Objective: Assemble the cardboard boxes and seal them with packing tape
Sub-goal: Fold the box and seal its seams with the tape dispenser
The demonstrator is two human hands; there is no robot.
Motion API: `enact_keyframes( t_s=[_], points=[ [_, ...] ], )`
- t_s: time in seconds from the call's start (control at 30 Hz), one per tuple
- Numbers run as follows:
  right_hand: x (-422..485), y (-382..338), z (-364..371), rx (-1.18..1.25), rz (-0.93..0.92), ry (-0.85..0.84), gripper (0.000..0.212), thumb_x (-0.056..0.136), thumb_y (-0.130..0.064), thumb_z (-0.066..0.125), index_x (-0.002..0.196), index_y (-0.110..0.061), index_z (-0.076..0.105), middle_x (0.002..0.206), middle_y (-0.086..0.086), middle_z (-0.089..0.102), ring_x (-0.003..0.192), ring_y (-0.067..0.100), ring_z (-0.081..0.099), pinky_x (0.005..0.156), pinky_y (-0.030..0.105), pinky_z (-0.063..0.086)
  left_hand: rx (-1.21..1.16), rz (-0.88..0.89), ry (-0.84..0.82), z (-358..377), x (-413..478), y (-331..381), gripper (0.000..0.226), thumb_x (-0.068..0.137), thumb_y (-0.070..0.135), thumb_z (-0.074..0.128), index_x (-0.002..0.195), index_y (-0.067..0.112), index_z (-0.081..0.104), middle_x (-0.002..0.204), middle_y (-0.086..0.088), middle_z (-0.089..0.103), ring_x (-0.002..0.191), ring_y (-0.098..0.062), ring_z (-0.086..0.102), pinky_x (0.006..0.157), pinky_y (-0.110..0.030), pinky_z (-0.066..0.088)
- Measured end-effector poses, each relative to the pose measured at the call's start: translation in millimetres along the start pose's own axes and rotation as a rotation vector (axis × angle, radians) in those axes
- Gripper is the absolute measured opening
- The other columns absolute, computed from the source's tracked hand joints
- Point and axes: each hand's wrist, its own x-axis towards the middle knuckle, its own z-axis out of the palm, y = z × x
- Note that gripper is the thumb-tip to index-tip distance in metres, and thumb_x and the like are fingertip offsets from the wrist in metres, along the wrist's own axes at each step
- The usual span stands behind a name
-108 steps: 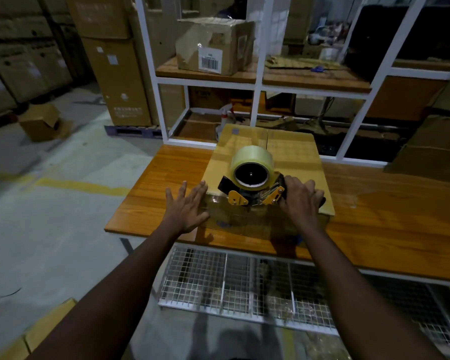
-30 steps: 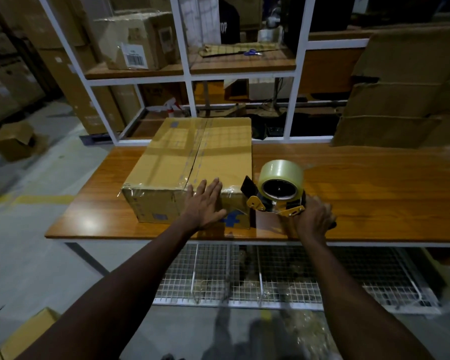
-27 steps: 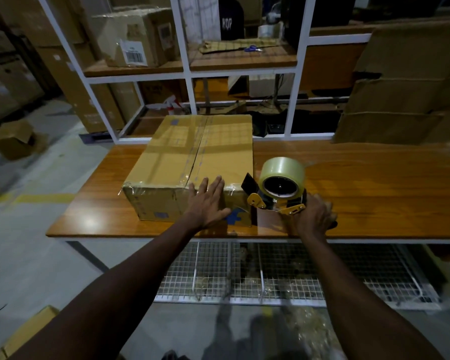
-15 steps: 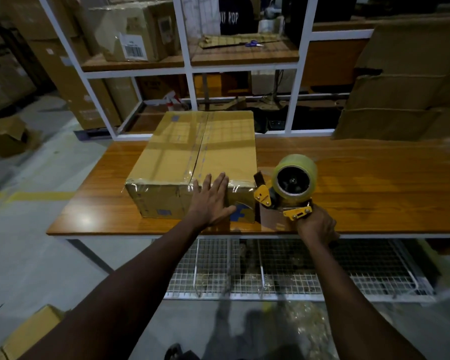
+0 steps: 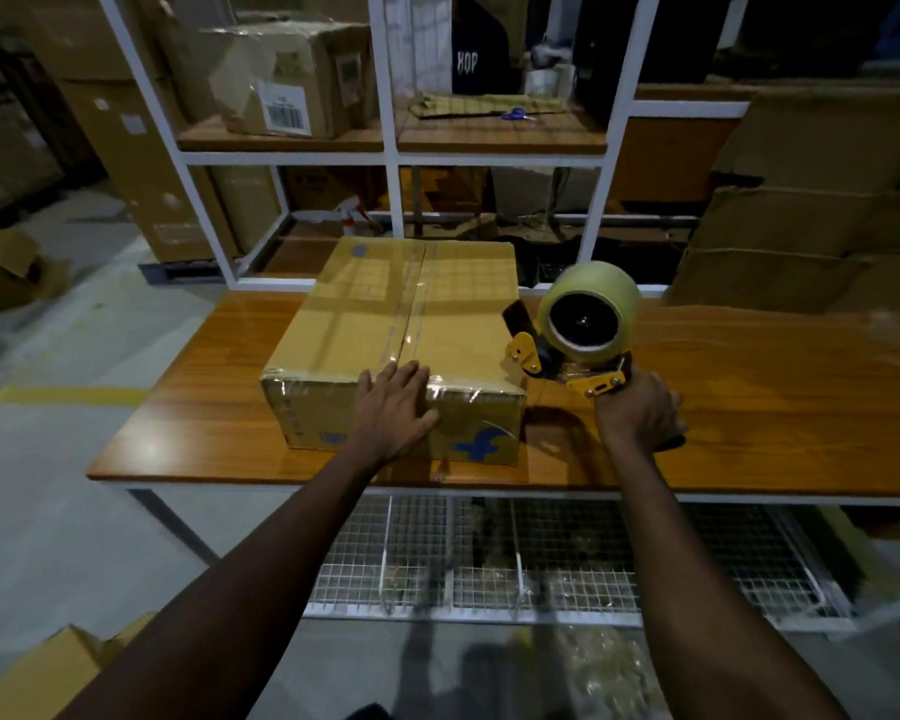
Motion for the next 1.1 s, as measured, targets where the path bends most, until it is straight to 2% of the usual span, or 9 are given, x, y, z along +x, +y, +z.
enact_keyframes(
  t_s=[0.17,0.37,0.47,0.57,0.67,0.77,0.9,1.0,1.1],
  points=[
    [-18,-75,27,-0.002,-0.156,-0.015,0.011,0.091,-0.031,0.06,0.089,-0.024,0.069,0.107,0.006,0.063,0.113,0.038,0.048,0.094,0.051,0.034,-0.174,-0.229,0.165,-13,-16,-75,0.085,0.083,0.066,0.019,0.155,0.022,0.027,0.164,-0.007,0.018,0.15,-0.029,0.017,0.117,-0.054,0.012],
    [-55,-153,61,-0.023,-0.263,-0.067,0.009,0.091,-0.031,0.061,0.09,-0.026,0.068,0.102,0.003,0.061,0.108,0.036,0.048,0.089,0.046,0.032,-0.62,-0.644,0.291,-5,-36,-148,0.053,0.099,0.036,0.05,0.146,0.01,0.044,0.148,-0.017,0.046,0.133,-0.035,0.045,0.103,-0.049,0.039],
    [-72,-176,77,-0.021,-0.314,-0.09,0.007,0.09,-0.03,0.061,0.089,-0.026,0.067,0.1,0.004,0.061,0.104,0.036,0.048,0.085,0.046,0.033,-0.922,-0.643,0.359,2,-53,-154,0.034,0.102,0.023,0.049,0.132,0.013,0.061,0.119,-0.014,0.068,0.101,-0.032,0.063,0.078,-0.034,0.046],
    [-88,-190,87,-0.032,-0.316,-0.096,0.004,0.088,-0.022,0.065,0.089,-0.025,0.067,0.098,0.004,0.059,0.103,0.036,0.047,0.084,0.045,0.033,-0.968,-0.622,0.375,13,-62,-150,0.044,0.1,0.016,0.05,0.143,0.018,0.051,0.115,-0.009,0.069,0.093,-0.026,0.063,0.077,-0.031,0.048],
    [-100,-196,91,-0.052,-0.309,-0.095,0.004,0.088,-0.021,0.066,0.09,-0.024,0.067,0.099,0.004,0.059,0.103,0.036,0.047,0.085,0.045,0.033,-0.99,-0.531,0.323,25,-65,-140,0.06,0.099,0.019,0.051,0.155,0.013,0.029,0.148,-0.011,0.049,0.122,-0.024,0.054,0.095,-0.026,0.041],
    [-110,-198,93,-0.061,-0.305,-0.088,0.005,0.089,-0.022,0.065,0.093,-0.023,0.067,0.101,0.005,0.06,0.103,0.036,0.048,0.085,0.044,0.033,-0.969,-0.503,0.275,38,-66,-138,0.079,0.09,0.041,0.045,0.158,0.014,0.016,0.161,-0.009,0.027,0.142,-0.027,0.034,0.111,-0.04,0.033],
    [-114,-199,92,-0.071,-0.3,-0.073,0.004,0.089,-0.024,0.066,0.093,-0.023,0.068,0.101,0.005,0.06,0.104,0.036,0.048,0.085,0.044,0.033,-1.102,-0.576,0.357,48,-59,-139,0.066,0.083,0.052,0.044,0.145,0.029,0.039,0.145,-0.005,0.05,0.129,-0.03,0.048,0.099,-0.055,0.045],
    [-114,-201,92,-0.07,-0.294,-0.067,0.004,0.09,-0.024,0.064,0.092,-0.023,0.067,0.101,0.006,0.06,0.103,0.037,0.048,0.085,0.045,0.034,-1.191,-0.687,0.388,35,-48,-134,0.038,0.095,0.034,0.05,0.13,0.022,0.058,0.161,-0.003,0.027,0.143,-0.028,0.03,0.107,-0.049,0.037],
    [-114,-202,90,-0.081,-0.287,-0.068,0.006,0.09,-0.026,0.063,0.093,-0.022,0.067,0.102,0.006,0.06,0.105,0.037,0.049,0.087,0.046,0.035,-1.327,-0.843,0.408,26,-39,-137,0.029,0.101,0.029,0.047,0.118,0.017,0.066,0.159,-0.005,0.028,0.141,-0.026,0.029,0.102,-0.039,0.033]
  ],
)
